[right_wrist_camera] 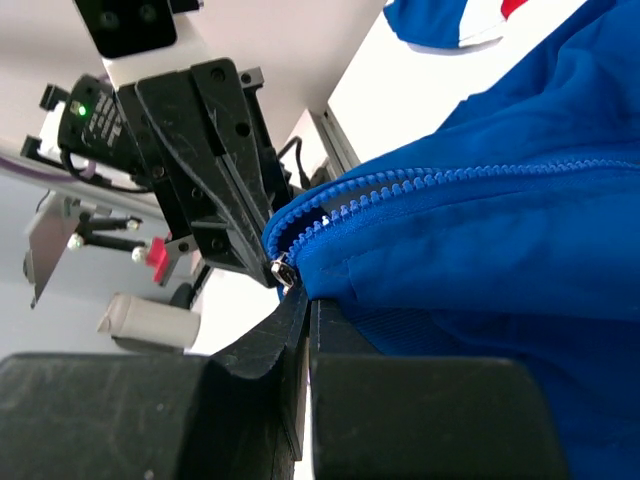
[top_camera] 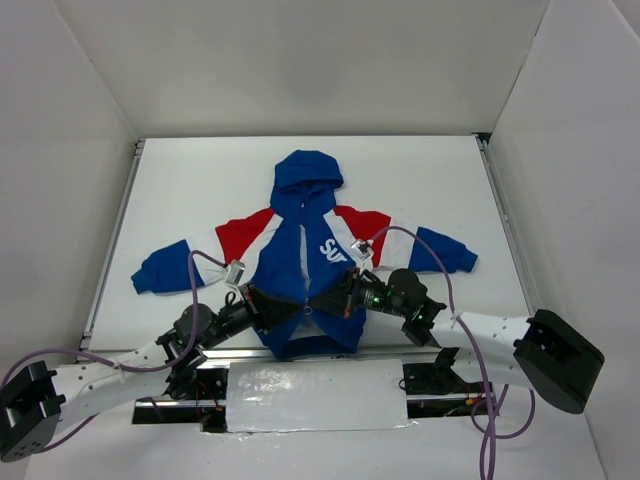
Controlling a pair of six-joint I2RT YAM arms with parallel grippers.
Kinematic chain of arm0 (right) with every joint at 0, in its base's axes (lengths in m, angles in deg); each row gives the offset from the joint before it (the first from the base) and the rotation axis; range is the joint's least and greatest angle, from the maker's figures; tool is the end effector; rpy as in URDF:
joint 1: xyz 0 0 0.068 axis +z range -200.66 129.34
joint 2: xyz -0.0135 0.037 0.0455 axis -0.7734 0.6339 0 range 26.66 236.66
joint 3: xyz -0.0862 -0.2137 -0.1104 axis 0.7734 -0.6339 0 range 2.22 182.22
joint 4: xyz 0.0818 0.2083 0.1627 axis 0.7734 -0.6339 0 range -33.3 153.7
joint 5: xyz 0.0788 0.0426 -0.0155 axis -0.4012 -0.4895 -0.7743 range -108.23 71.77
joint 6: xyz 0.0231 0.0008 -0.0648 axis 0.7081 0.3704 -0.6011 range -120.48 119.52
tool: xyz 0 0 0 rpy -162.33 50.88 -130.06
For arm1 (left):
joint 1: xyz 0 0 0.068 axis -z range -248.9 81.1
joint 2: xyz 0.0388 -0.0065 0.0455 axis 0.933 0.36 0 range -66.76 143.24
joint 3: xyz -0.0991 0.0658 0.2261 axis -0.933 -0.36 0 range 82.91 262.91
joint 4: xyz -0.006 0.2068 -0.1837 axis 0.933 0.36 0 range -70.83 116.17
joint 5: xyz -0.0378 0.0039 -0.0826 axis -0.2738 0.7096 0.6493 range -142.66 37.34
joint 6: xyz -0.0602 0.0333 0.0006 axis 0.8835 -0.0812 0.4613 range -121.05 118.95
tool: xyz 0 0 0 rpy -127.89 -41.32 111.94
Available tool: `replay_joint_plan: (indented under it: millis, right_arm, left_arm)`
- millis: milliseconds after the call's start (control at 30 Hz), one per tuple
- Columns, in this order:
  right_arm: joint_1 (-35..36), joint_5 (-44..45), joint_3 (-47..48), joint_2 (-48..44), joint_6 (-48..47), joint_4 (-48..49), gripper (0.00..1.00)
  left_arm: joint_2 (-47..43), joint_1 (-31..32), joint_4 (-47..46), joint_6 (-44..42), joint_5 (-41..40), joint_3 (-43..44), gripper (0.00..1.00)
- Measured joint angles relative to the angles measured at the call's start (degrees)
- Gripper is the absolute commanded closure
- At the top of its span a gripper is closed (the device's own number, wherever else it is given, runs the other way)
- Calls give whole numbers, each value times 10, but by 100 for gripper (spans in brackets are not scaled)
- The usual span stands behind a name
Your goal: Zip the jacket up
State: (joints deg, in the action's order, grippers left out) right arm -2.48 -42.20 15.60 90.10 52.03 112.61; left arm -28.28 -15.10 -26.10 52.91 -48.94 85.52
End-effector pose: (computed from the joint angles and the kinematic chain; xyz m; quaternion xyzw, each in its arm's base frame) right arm 0.1489 0.2002 0.1693 -0.1189 0.7036 0.6218 0.3228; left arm 0.1165 -0.1651 0.1835 0.0239 0.6464 -0.6282 0.4324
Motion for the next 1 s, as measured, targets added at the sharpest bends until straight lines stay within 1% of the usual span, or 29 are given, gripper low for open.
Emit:
replay_joint_plan:
  millis: [100,233,533,567,600,633,667,700,733,833,1000]
  right_arm:
    - [3,9,11,-16,0,-27,100]
    - [3,9,19,-19,0,-36,100]
    - [2,9,29,-35,-9,-80,100]
    - [1,5,35,-34,-15,-89,87]
    - [-1,-5,43,-28,-24,-97,80]
    - [-5,-10,52,-19,-32,-98,66]
    - [-11,-12,59,-10,-34,-95,59]
    - [-17,-15,64,1,-39,-89,56]
    - [-22,-17,65,8,-43,-81,54]
    - [-24,-18,62,10,-49,-80,54]
    - [-24,-12,56,-21,-62,-109,53]
  left_arm:
    - [-6,0,-7,0,0,0,100]
    - [-16,0,-6,0,-3,0,100]
    - [-5,0,-7,0,-4,0,100]
    - [-5,0,-6,0,-5,0,100]
    - [-7,0,-4,0,-7,0,100]
    - [-13,0,4,0,-7,0,100]
    - [-18,0,17,0,-7,0,100]
    - [-23,2,32,0,-8,0,100]
    - [-27,3,44,0,-11,0,100]
    - [-27,4,70,0,-22,0,100]
    - [-7,4,76,2,-31,6,100]
